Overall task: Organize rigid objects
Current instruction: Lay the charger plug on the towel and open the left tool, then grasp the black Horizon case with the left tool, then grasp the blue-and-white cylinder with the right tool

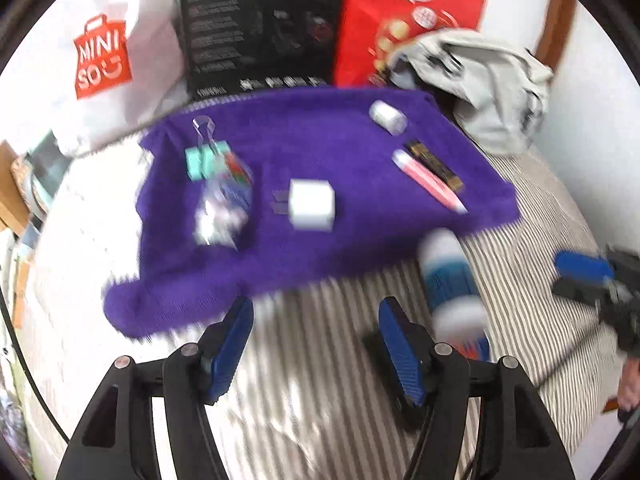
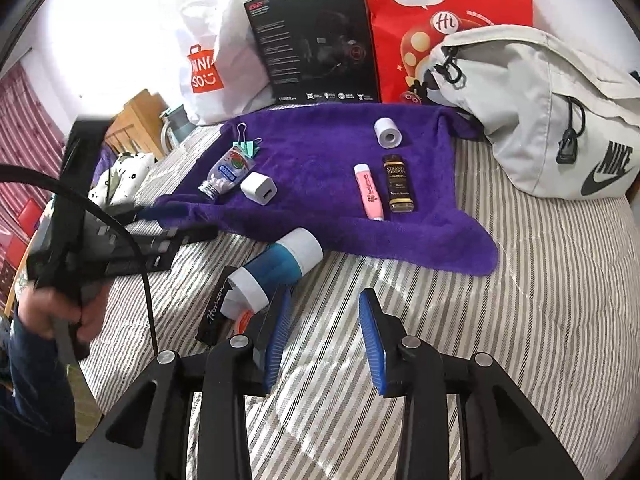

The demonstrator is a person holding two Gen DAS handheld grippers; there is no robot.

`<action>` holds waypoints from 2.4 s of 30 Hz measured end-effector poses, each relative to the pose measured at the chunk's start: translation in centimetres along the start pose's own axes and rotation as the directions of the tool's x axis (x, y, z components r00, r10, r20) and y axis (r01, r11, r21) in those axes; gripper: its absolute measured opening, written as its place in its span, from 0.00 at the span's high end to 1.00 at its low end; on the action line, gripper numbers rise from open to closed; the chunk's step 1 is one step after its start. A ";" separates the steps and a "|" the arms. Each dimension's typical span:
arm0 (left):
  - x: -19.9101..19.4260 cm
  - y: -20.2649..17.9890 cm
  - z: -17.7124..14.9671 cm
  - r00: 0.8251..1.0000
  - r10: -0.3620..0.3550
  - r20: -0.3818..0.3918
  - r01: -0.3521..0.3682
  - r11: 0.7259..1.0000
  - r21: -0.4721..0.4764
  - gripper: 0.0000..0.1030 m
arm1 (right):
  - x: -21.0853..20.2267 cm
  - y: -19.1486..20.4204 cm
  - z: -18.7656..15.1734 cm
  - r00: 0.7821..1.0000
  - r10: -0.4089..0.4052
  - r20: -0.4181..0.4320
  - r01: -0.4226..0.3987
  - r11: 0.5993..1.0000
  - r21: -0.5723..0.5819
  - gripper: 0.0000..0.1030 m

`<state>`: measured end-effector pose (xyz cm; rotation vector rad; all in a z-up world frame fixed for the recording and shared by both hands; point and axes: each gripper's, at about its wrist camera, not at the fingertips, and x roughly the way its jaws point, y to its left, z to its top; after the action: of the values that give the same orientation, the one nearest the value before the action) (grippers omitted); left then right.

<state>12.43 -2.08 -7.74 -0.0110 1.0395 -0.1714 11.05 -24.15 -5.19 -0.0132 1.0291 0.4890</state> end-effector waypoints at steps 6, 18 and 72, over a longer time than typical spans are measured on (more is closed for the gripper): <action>0.3 -1.4 -3.0 0.999 -0.033 -0.038 0.033 0.999 0.001 0.39 | -0.7 -0.3 -1.3 1.000 -0.023 -0.014 0.024 1.000 0.011 0.65; 0.9 -3.5 -4.3 0.997 0.057 -0.061 -0.051 0.994 0.093 0.36 | -1.9 -2.2 -3.7 0.999 -0.045 -0.027 0.047 0.997 0.068 0.65; -1.0 3.1 -5.9 1.000 0.010 0.002 -0.010 1.000 0.023 0.80 | 9.8 3.7 3.1 0.980 -0.051 -0.190 0.081 0.984 0.158 0.60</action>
<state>7.32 1.50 -10.11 0.0147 1.0357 -0.1744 16.24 -16.32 -10.82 0.0552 1.2460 0.3449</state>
